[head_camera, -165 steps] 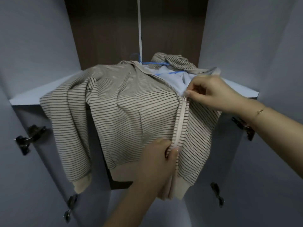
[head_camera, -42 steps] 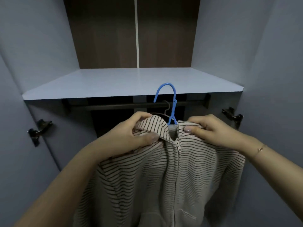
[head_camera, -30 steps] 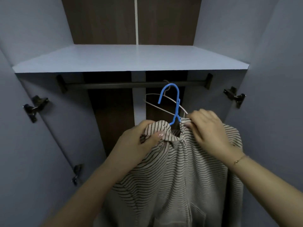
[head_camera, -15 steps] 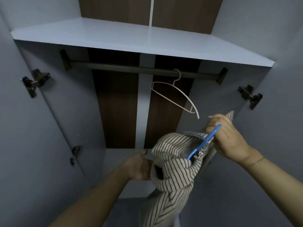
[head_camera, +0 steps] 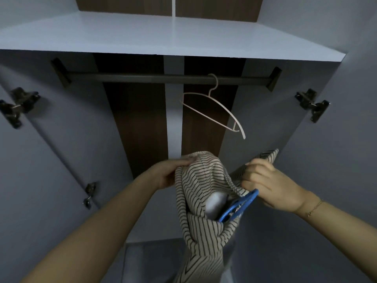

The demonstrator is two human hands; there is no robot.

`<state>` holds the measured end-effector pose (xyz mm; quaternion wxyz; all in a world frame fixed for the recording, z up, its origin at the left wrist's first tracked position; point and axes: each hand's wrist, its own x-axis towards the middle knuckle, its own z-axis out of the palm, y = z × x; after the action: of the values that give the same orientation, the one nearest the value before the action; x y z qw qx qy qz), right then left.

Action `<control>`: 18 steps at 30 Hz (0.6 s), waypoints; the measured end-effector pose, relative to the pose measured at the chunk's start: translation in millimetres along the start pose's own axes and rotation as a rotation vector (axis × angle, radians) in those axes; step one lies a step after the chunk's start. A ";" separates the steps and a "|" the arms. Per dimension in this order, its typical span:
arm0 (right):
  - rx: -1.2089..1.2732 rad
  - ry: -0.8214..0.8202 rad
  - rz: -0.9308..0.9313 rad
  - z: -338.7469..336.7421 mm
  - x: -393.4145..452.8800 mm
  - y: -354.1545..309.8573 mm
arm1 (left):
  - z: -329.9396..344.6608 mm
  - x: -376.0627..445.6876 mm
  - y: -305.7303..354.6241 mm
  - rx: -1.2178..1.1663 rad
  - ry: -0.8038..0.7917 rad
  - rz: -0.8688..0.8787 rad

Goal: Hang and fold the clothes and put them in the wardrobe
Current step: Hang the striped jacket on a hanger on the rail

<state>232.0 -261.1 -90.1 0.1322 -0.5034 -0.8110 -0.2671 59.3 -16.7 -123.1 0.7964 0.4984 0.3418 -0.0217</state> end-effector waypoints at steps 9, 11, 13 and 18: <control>-0.036 -0.038 0.084 23.9 -21.1 4.7 | -86.4 -22.8 43.5 1.498 0.266 0.445; -0.040 -0.033 0.104 32.7 -24.9 1.3 | -91.2 -25.8 53.2 0.921 0.441 0.708; -0.024 -0.043 0.105 36.6 -29.8 -0.4 | -88.3 -30.7 53.4 0.644 0.424 0.723; -0.019 -0.030 0.123 33.5 -29.1 6.2 | -104.4 -29.1 28.2 1.218 0.107 0.013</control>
<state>252.6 -261.8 -129.8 0.1311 -0.5575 -0.7779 -0.2587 -7.0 73.0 -112.8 0.3503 0.8665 0.3046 -0.1833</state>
